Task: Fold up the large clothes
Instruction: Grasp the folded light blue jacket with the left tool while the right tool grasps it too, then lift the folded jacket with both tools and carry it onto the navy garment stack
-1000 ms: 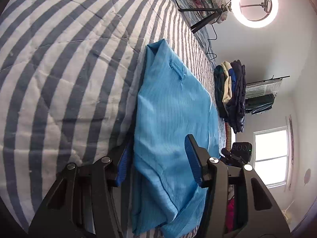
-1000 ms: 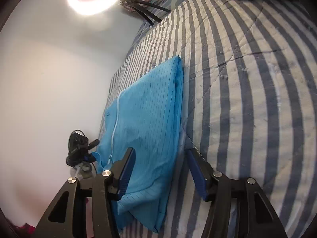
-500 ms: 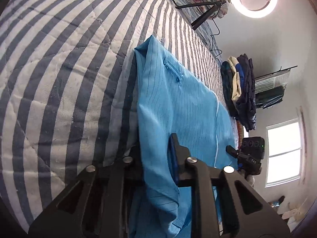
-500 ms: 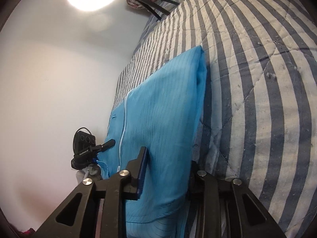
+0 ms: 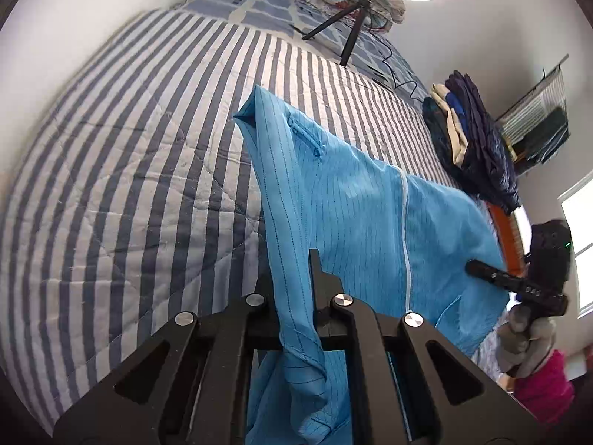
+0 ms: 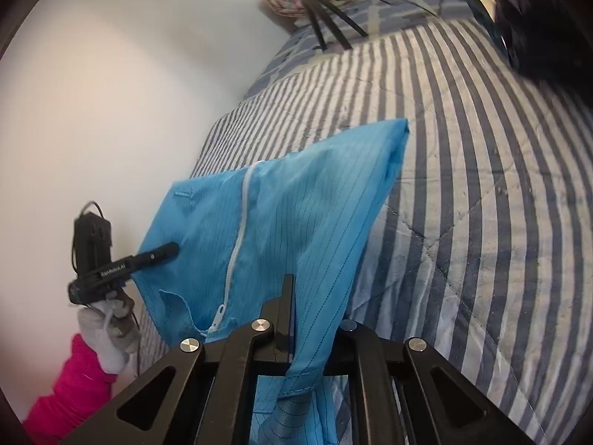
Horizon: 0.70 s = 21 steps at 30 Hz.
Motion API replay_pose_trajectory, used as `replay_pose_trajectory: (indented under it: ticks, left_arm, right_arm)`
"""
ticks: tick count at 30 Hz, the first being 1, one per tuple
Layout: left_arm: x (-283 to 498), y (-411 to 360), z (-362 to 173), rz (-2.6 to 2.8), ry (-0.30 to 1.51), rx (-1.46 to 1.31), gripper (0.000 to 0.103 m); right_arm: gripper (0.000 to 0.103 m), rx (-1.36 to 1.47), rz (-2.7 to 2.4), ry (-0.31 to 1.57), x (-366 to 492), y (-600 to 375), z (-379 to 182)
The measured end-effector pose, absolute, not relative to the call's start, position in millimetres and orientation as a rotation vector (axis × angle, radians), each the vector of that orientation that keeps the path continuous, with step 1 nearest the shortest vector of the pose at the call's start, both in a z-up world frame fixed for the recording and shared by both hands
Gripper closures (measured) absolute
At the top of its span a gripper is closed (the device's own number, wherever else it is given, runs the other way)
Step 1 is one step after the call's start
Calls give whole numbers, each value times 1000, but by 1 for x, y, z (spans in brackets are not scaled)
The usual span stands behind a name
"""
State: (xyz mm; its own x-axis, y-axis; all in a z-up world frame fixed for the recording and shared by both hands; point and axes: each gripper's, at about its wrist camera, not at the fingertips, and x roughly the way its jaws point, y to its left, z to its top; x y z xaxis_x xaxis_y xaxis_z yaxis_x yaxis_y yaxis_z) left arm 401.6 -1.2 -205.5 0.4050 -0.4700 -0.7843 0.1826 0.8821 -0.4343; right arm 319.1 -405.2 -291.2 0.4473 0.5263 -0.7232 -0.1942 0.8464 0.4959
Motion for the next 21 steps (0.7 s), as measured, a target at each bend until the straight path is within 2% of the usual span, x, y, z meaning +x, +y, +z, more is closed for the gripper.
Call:
replay_pose_trajectory:
  ticks: [6, 21]
  left_arm:
    - [374, -22, -179, -426, 1052, -247, 99]
    - [307, -68, -105, -499, 935, -122, 99]
  right_arm:
    - [99, 206, 422, 998, 303, -370, -255]
    - [99, 26, 344, 917, 238, -392, -191]
